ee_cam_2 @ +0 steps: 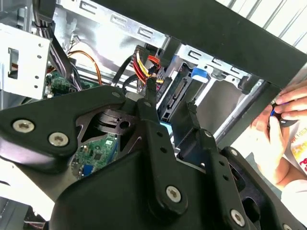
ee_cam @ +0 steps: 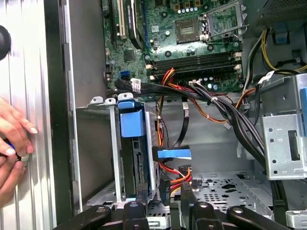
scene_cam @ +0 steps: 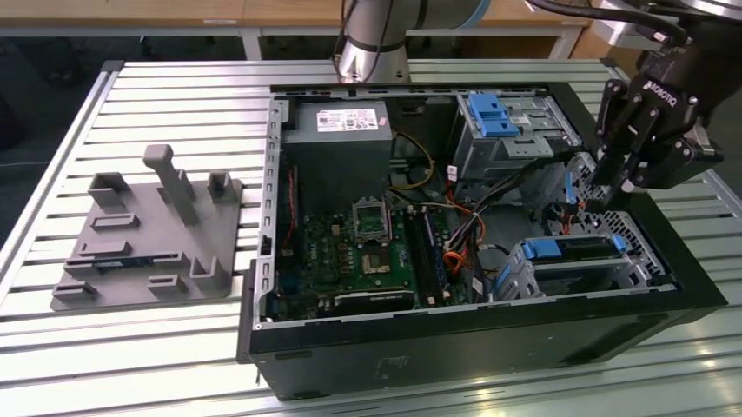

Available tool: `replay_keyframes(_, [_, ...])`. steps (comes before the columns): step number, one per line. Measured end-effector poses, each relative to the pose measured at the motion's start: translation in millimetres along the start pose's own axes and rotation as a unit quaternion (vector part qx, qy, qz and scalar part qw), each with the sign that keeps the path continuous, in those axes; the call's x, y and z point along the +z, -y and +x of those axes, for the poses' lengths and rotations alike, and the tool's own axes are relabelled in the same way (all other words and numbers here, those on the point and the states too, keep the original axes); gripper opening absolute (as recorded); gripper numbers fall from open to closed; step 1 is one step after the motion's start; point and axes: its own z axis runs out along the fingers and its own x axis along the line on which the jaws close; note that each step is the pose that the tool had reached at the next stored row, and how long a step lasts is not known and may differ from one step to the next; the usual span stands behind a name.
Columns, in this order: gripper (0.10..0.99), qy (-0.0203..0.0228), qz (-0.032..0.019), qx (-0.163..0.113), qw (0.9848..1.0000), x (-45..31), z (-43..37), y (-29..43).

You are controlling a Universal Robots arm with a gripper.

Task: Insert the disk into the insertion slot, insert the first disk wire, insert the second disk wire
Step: 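Insert the first disk wire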

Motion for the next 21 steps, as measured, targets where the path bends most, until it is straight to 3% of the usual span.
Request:
replay_keyframes(5, [0.408,0.0,0.0,0.0,1.0,7.2,-4.5,0.9])
replay_keyframes(7, [0.408,-0.002,-0.0004,0.0,1.0,8.4,-5.5,1.4])
replay_keyframes(11, [0.408,-0.0128,-0.0009,0.001,0.9999,10.0,-10.1,2.4])
replay_keyframes(16, [0.408,-0.0189,-0.0013,0.001,0.9998,12.9,-16.4,2.2])
replay_keyframes(21, [0.408,-0.0372,-0.0062,0.001,0.9993,13.3,-16.6,3.3])
